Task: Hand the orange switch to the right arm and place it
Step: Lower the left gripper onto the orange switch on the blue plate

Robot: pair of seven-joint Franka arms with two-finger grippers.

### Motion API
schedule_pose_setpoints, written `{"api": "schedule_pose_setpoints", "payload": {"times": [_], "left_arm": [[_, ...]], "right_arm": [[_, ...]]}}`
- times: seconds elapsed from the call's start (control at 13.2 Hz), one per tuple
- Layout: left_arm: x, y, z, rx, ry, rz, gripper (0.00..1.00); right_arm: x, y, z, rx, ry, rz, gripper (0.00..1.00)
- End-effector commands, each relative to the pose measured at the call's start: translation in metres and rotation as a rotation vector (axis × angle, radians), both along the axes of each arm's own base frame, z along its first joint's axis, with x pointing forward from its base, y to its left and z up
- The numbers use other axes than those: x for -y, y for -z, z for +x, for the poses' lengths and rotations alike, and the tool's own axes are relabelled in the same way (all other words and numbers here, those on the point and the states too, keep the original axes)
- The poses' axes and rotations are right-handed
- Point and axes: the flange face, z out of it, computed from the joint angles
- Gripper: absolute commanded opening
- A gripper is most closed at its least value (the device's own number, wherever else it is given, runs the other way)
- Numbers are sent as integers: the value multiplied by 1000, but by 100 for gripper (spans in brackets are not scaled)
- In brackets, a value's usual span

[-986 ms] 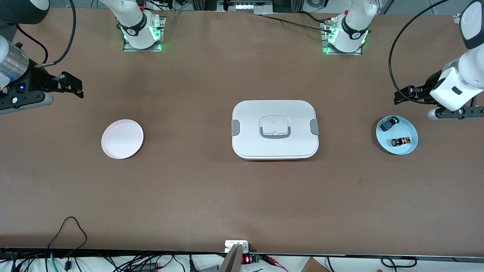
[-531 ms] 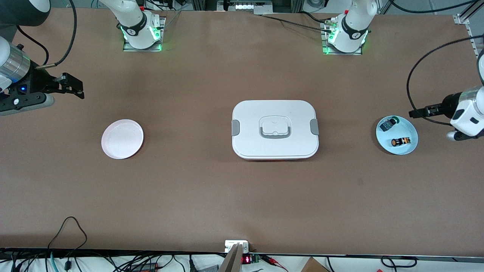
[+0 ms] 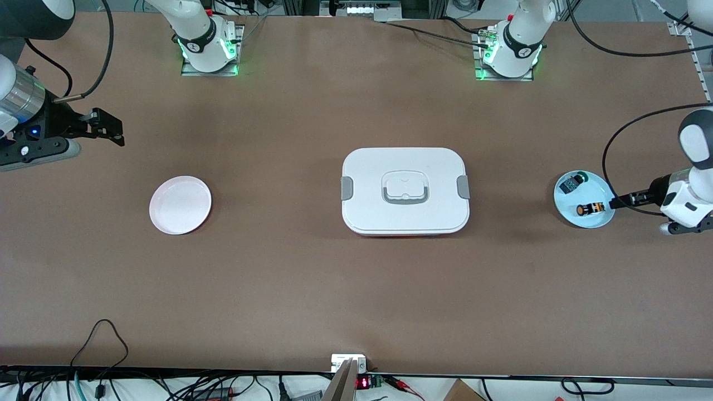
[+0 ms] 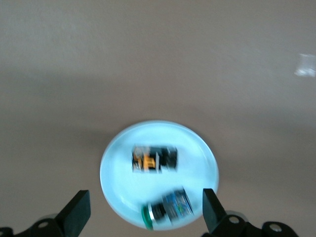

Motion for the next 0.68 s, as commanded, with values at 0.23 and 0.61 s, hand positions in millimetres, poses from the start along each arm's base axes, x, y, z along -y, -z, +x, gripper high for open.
{"api": "schedule_pose_setpoints", "payload": {"times": [0.23, 0.61], "left_arm": [[1, 68, -13, 81, 51, 21, 100], [7, 89, -26, 40, 56, 3, 100]], "right_arm": [[1, -5, 2, 5, 11, -3, 100], [1, -4, 2, 3, 11, -4, 100]]}}
